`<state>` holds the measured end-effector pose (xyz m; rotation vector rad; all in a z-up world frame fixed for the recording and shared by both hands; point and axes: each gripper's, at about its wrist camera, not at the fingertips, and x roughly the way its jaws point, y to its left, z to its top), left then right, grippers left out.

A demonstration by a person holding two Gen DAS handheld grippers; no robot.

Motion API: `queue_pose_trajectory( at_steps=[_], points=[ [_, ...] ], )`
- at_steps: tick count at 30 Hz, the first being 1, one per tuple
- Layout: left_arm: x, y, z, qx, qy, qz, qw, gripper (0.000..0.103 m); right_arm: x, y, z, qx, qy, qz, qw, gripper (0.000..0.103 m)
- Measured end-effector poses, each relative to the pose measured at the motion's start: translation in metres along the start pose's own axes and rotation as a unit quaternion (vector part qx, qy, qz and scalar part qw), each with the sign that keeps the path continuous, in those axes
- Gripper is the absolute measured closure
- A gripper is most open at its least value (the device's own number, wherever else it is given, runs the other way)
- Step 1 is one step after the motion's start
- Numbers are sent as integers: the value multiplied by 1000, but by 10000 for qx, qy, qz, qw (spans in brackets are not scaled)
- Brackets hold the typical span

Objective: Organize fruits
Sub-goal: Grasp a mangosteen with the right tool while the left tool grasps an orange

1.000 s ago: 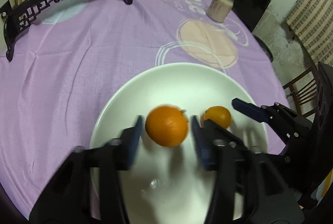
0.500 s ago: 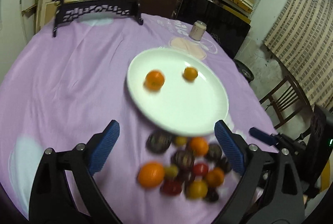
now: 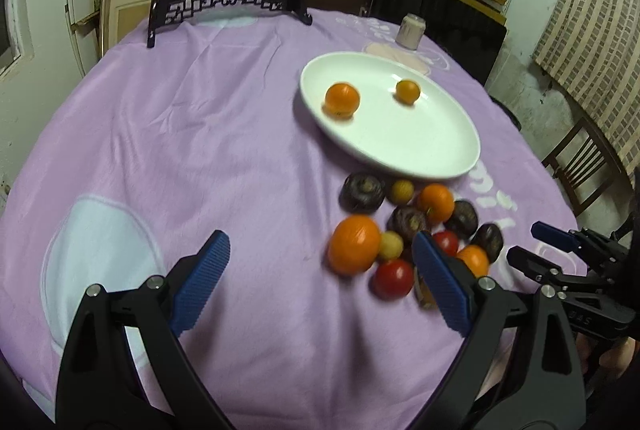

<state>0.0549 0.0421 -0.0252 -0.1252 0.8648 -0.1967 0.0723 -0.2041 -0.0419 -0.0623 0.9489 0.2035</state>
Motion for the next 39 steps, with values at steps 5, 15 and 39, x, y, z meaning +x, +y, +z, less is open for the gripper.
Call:
queue_pose_trajectory(
  at_steps=[5, 15, 39],
  points=[
    [7, 5, -10, 20, 161, 104, 9998, 9, 23, -12, -9, 122, 266, -84, 9995, 41],
    [16, 2, -18, 9, 370, 162, 9992, 9, 49, -4, -2, -154, 97, -25, 9998, 60],
    [55, -21, 4, 15, 520, -316, 9981, 67, 11, -25, -18, 356, -6, 272, 9990, 60]
  ],
)
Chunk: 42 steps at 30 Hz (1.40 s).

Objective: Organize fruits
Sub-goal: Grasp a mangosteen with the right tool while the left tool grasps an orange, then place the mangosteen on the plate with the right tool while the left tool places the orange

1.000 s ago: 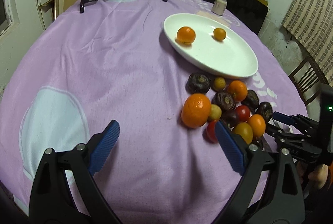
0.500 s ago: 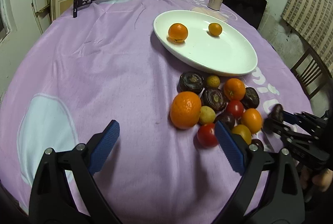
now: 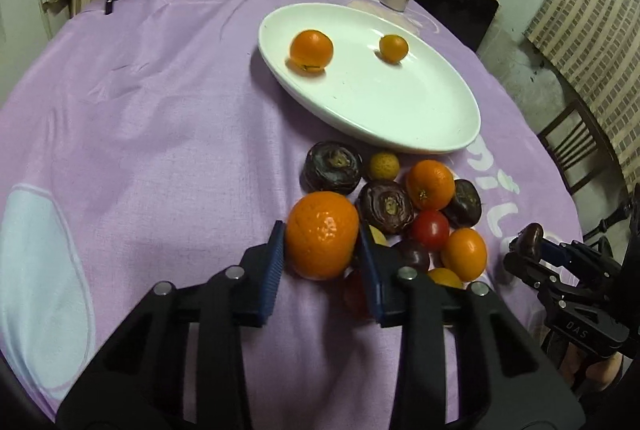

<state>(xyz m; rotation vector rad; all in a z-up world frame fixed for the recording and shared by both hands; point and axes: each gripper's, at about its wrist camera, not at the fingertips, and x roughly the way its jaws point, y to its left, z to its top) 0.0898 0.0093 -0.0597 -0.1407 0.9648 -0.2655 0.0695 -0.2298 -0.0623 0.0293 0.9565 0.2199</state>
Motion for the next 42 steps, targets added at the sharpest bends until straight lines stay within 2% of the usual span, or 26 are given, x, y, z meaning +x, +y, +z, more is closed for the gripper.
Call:
queue_pose_trajectory(
  at_steps=[12, 18, 21, 23, 25, 28, 32, 37, 42],
  points=[
    [-31, -14, -3, 242, -251, -107, 9993, 67, -4, 3, 6, -14, -101, 40, 9999, 60],
    [-30, -20, 11, 406, -192, -170, 9988, 67, -5, 7, 29, -155, -210, 132, 9996, 60],
    [-27, -26, 34, 558, -167, -210, 9981, 67, 1, 8, 51, -230, -246, 182, 9993, 60],
    [-20, -29, 60, 598, -113, -226, 9979, 67, 9, 7, 77, -268, -268, 184, 9991, 60],
    [-10, -34, 86, 680, -142, -25, 9976, 67, 18, 5, 101, -284, -276, 218, 9990, 60],
    [20, -39, 137, 668, -64, 80, 9977, 67, 39, 3, 141, -353, -320, 186, 9987, 60],
    [69, -39, 178, 513, 320, -18, 9982, 67, 80, -8, 171, -174, -82, 70, 9998, 60],
    [107, -36, 194, 425, 509, 12, 9978, 67, 118, -23, 188, -49, 136, 3, 9999, 60],
    [126, -34, 201, 453, 577, 39, 9973, 67, 131, -29, 193, -9, 197, 25, 9998, 60]
  ],
)
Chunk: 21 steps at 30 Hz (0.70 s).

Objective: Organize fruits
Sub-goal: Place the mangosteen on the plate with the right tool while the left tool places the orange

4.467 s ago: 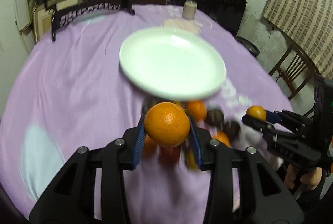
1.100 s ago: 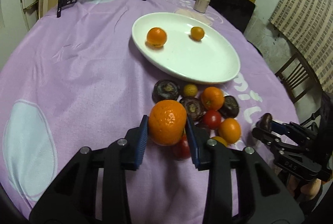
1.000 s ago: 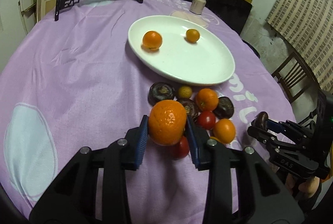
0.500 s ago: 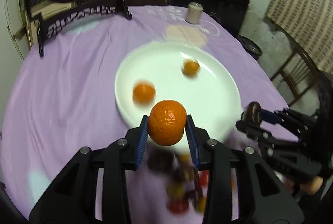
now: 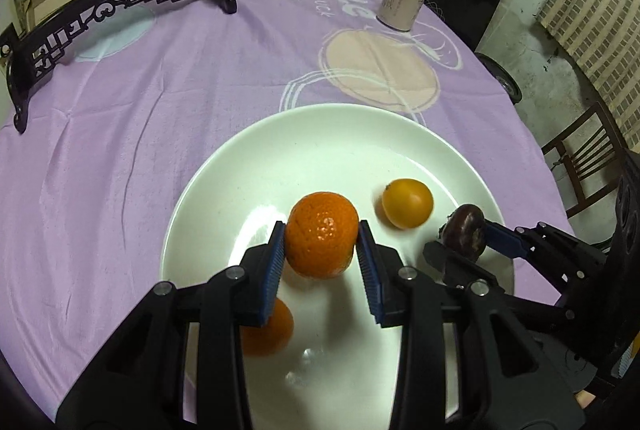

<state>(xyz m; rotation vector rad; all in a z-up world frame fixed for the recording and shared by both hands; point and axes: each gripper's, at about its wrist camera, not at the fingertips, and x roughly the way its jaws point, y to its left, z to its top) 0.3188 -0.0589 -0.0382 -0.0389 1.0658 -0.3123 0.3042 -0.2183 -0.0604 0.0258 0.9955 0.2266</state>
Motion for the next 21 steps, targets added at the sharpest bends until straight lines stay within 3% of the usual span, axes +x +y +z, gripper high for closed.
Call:
queue_pose_trajectory(
  at_steps=[5, 6, 8, 11, 14, 17, 21],
  points=[
    [5, -1, 5, 1, -20, 37, 10000, 64, 5, 1, 2, -32, -69, -60, 10000, 58],
    [1, -3, 5, 20, -73, 34, 10000, 60, 5, 3, 3, -64, -101, -112, 9999, 45],
    [-13, -8, 4, 62, -287, 64, 9995, 31, -5, 8, 3, -223, -309, -333, 9987, 40],
    [-45, -9, -4, 72, -610, 23, 9981, 27, -28, 16, -2, -440, -449, -486, 9968, 40],
    [-85, -5, -31, -47, -872, -147, 9961, 22, -60, 23, -22, -494, -502, -461, 9965, 40],
    [-120, -1, -77, -137, -1167, 117, 9930, 16, -92, 27, -61, -286, -575, -100, 9979, 40],
    [-145, 4, -132, -276, -1428, 162, 9892, 16, -115, 31, -98, 47, -607, 186, 9980, 39]
  ],
)
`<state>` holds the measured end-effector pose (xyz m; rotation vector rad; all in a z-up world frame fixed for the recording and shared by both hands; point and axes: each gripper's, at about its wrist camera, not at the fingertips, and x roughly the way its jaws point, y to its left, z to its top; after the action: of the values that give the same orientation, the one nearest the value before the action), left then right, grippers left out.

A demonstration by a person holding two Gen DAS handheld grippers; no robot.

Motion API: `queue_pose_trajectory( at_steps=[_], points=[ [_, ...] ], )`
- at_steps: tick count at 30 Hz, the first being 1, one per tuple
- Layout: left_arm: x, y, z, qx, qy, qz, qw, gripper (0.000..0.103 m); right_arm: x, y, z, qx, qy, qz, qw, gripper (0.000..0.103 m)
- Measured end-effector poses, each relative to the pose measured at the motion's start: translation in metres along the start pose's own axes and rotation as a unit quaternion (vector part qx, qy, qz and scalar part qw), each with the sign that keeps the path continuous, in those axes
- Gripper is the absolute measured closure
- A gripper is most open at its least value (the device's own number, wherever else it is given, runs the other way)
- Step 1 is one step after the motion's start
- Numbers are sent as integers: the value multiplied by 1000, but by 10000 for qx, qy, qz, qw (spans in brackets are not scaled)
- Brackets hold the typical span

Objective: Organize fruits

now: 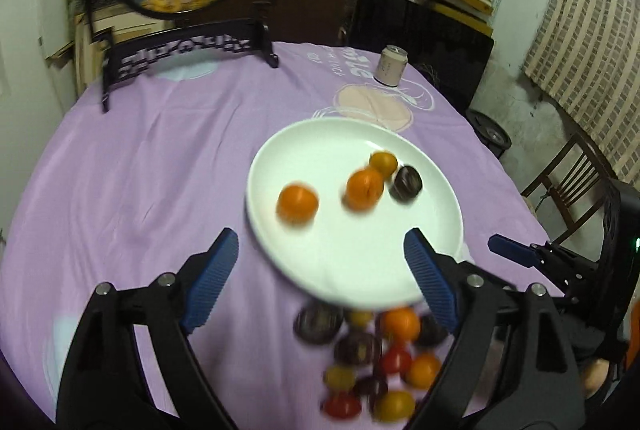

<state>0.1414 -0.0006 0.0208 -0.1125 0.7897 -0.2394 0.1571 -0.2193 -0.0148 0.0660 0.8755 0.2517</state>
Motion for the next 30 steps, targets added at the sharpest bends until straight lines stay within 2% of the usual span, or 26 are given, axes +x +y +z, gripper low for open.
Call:
queue_pose_trajectory(
  at_steps=[7, 14, 21, 30],
  points=[
    [-39, 8, -39, -44, -127, 83, 9999, 16, -33, 22, -16, -218, -171, -193, 9994, 39],
    [-48, 18, -61, -104, -2, 74, 9999, 16, -38, 31, -38, -374, -31, -276, 9989, 39],
    [-45, 25, -97, 4, 371, 2, 9993, 14, -26, 37, -84, -375, 333, 141, 9986, 39],
    [-43, 28, -128, 159, 630, 44, 9979, 14, 10, 41, -88, -273, 652, 363, 9968, 55]
  ],
)
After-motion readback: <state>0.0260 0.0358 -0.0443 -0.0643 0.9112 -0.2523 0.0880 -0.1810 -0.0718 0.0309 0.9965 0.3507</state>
